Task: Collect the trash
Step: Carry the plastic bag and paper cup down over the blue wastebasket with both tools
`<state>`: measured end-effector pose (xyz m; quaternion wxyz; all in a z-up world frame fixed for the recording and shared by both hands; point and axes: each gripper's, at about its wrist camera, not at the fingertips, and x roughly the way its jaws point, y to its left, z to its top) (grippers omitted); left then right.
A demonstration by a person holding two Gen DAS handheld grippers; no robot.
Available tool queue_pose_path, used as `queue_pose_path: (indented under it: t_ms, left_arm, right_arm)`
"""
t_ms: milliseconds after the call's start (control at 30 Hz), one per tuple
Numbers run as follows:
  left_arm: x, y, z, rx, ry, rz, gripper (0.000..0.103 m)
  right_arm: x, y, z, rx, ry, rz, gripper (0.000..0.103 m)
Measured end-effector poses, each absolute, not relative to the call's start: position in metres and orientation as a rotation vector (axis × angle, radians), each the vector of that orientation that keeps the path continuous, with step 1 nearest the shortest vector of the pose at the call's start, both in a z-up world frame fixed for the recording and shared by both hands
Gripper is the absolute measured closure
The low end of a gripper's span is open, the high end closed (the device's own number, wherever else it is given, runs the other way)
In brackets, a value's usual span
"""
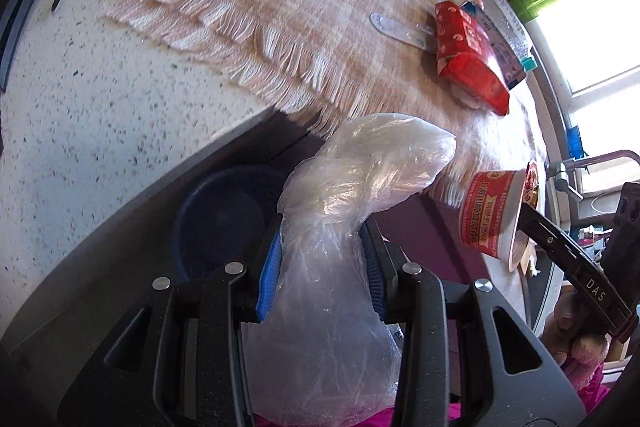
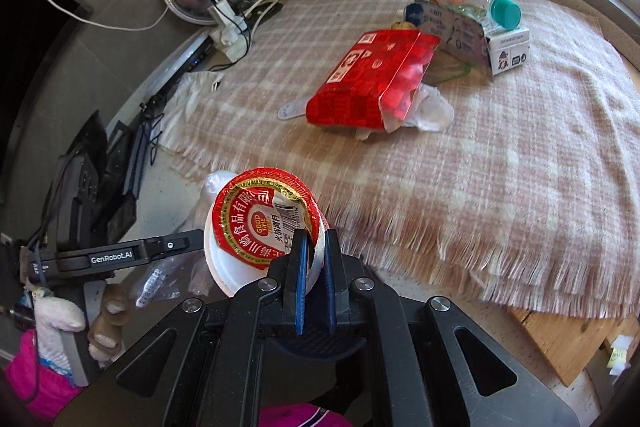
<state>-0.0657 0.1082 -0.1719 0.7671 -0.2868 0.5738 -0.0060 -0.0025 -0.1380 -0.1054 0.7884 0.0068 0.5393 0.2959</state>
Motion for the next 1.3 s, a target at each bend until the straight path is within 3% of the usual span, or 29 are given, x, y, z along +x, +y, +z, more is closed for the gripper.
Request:
queue_pose_path:
  t_ms: [967,1300]
  left_arm:
    - [-0.129,0.087,-0.341,-0.506,1.543,0.075,0.066]
    - [-0.127,0.084,-0.370,-0.456,1.576,0.109,0.065]
  right_arm:
    - [-0.050,-0.080,-0.248,-0.314,1.367,0.579,0.097]
    - [-0.041,-0.073,-0.285,-0.370,1.401,0.554,0.097]
